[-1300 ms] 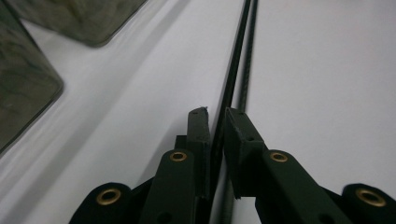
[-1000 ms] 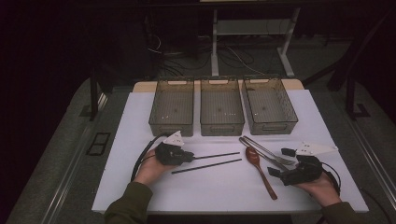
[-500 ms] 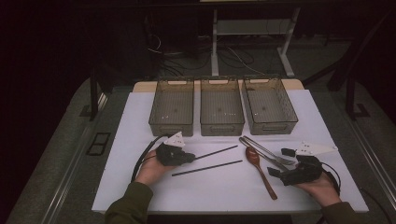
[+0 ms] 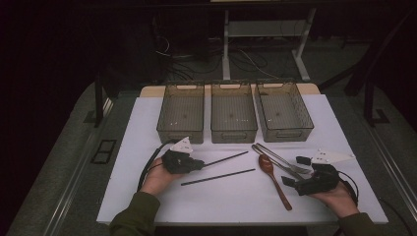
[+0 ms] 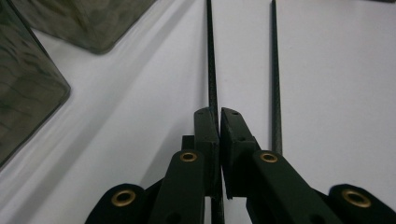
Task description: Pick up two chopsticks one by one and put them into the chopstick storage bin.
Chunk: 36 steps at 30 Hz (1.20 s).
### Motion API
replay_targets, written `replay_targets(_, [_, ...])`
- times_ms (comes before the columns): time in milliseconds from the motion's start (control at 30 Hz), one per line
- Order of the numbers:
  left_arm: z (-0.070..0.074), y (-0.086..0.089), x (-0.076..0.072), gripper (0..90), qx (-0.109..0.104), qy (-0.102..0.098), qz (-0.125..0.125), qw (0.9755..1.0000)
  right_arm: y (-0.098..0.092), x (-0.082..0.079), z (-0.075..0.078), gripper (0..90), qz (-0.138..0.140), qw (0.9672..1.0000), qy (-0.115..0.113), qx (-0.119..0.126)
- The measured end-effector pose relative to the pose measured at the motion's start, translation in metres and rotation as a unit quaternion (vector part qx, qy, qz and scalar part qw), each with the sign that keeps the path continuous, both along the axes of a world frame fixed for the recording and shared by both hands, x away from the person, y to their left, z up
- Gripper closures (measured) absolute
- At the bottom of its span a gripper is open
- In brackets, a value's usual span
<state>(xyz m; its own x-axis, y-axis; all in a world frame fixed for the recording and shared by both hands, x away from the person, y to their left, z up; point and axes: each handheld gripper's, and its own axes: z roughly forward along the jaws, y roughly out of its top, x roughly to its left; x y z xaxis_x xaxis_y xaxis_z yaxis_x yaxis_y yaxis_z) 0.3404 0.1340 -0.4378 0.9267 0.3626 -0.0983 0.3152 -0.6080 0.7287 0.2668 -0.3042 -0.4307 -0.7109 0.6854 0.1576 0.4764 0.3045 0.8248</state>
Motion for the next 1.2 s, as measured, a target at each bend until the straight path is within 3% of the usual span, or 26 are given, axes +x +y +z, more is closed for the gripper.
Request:
replay_targets(200, [0.01,0.005,-0.004,85.3,-0.014,-0.005,0.012,0.9998,-0.001,0.0,0.0,2.3,-0.002,1.0,-0.001,0.0])
replay_targets(667, [0.032,0.008,-0.02,85.2,-0.02,0.002,0.033,0.9992,0.005,0.002,-0.007,2.3,0.009,0.9999,-0.002,-0.003])
replay_targets(967, [0.043,0.006,-0.021,85.2,-0.031,-0.004,0.032,0.999,0.007,0.002,-0.007,2.3,0.011,0.9999,0.0,-0.006])
replay_targets(1200, [0.054,0.008,-0.021,85.2,-0.036,-0.01,0.05,0.998,0.006,0.001,-0.007,2.3,0.01,0.9999,0.001,-0.007])
